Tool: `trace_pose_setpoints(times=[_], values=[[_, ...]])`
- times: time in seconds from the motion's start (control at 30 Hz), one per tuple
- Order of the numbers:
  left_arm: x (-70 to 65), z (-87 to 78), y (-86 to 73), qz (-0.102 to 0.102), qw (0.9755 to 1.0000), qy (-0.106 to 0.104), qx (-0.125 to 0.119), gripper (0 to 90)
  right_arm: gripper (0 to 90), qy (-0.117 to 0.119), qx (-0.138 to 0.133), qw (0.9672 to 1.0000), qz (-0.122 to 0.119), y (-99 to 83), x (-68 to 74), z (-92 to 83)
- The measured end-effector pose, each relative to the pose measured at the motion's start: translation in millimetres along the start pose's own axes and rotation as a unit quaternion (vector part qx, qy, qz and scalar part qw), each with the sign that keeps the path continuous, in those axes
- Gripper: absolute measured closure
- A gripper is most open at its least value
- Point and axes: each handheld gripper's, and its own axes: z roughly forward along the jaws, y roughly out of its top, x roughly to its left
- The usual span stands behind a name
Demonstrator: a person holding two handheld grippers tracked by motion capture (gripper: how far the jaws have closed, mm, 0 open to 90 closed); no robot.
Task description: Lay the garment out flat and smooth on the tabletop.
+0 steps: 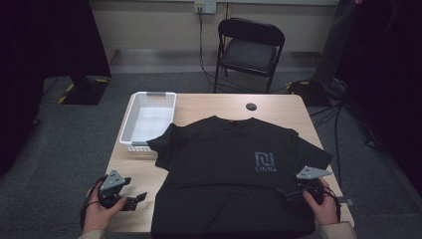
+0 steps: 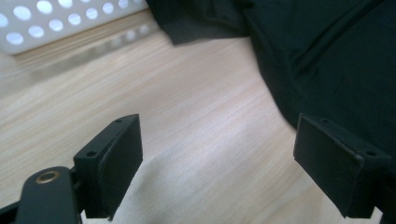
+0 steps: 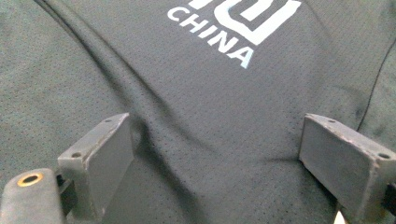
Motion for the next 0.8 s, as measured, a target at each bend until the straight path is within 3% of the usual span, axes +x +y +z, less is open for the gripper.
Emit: trace_pose_setpoints(times=[0.8], values=[[11.0,-4.5,-13.2,-0.014,0.9998,0.01,0.008,15.4,9.8,0.001,0.0,1.0,-0.001,-0.1,-0.2,0.0]])
